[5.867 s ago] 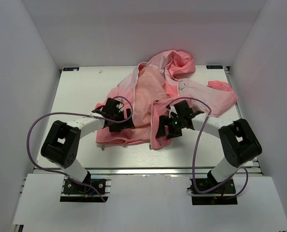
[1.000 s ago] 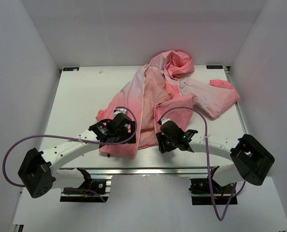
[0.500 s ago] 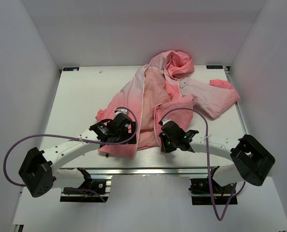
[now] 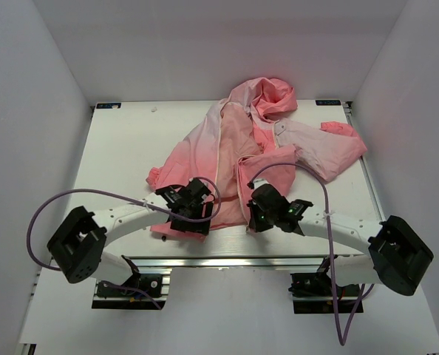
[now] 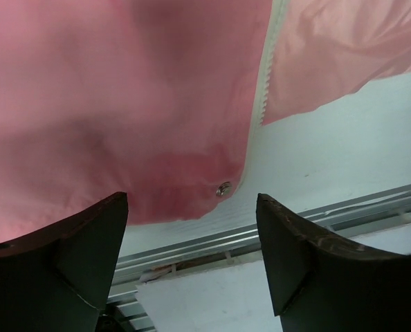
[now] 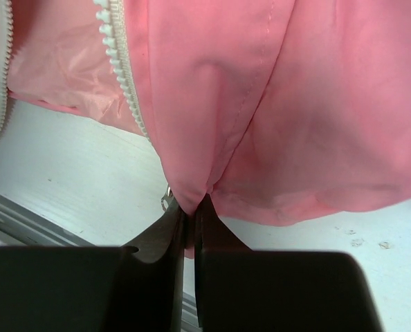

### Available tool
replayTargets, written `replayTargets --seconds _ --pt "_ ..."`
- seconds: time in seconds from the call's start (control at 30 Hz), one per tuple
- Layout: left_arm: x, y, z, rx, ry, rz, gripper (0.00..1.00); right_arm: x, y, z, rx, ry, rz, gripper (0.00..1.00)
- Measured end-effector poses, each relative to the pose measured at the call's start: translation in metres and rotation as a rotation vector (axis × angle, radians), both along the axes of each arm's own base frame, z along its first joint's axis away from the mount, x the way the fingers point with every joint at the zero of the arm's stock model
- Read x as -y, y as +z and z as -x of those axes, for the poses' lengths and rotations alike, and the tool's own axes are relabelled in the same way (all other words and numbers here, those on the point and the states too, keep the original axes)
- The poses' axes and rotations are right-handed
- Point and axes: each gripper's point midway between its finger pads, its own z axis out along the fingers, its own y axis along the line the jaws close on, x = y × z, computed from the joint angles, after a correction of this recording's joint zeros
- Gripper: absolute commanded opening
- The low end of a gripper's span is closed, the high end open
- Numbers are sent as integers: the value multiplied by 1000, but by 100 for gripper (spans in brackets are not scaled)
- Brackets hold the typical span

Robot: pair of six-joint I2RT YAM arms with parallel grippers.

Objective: Zip up the jacket

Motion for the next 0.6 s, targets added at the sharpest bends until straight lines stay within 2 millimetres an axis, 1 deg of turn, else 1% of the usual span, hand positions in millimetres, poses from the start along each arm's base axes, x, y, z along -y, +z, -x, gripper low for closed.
replayTargets --seconds 0.13,0.4,0.5,0.6 --pt "1 -13 9 -43 -31 -33 75 3 2 -1 11 -13 -2 0" --pt "-4 -32 15 -87 -9 -92 73 13 -6 3 -4 -35 17 0" --pt "-3 -34 15 -80 5 -105 73 16 -7 5 -5 -46 18 0" --pt "-3 -35 14 -69 22 -123 69 18 -8 6 -4 -56 20 0"
